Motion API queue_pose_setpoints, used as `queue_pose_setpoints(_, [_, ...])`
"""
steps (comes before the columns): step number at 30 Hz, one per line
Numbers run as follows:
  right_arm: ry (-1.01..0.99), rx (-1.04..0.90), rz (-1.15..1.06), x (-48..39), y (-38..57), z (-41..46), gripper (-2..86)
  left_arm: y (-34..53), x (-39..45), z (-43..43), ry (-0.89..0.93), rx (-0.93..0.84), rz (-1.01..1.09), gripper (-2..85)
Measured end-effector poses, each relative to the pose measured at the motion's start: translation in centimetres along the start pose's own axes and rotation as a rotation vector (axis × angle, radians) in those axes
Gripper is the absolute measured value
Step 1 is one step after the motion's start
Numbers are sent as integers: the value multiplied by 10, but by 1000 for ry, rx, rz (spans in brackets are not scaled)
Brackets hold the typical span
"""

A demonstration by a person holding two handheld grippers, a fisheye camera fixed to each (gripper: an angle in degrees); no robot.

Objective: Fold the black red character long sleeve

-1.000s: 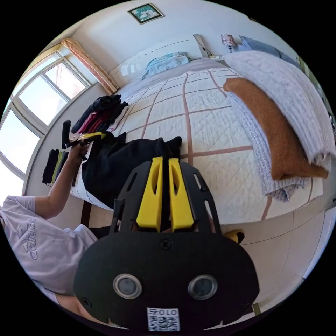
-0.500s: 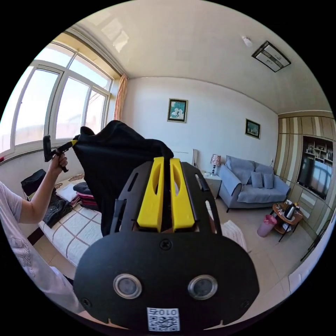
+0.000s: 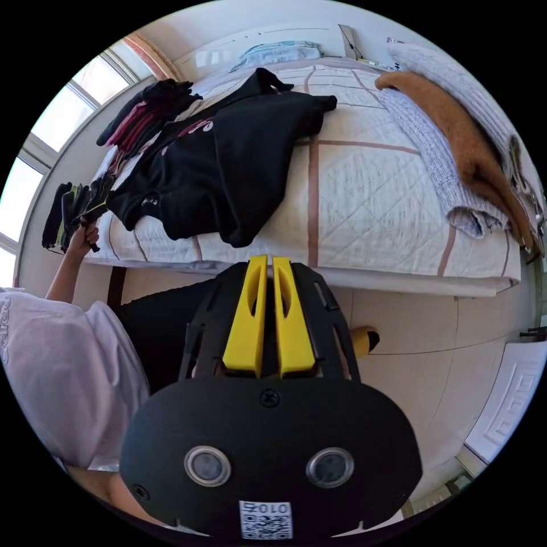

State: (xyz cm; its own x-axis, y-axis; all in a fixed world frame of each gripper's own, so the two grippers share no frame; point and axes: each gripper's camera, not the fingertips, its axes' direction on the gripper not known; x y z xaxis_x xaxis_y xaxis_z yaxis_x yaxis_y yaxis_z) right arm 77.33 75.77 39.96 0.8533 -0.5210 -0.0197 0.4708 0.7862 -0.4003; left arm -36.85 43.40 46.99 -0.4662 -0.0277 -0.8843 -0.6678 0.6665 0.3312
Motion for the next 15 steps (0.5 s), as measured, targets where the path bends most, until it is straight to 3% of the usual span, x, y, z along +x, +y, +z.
queue_pose_setpoints(4, [23, 182, -8, -31, 0, -45, 52, -1, 26, -28, -104, 8, 45, 50])
queue_pose_setpoints(7, [61, 283, -162, -84, -14, -56, 77, -24, 76, -33, -304, -65, 246, 58])
queue_pose_setpoints(12, [265, 123, -443, -159, -34, 0, 113, -21, 159, 32, -465, -254, 817, 70])
queue_pose_setpoints(15, [256, 56, -482, -177, -43, 12, 124, -10, 176, 65, -531, -361, 1032, 71])
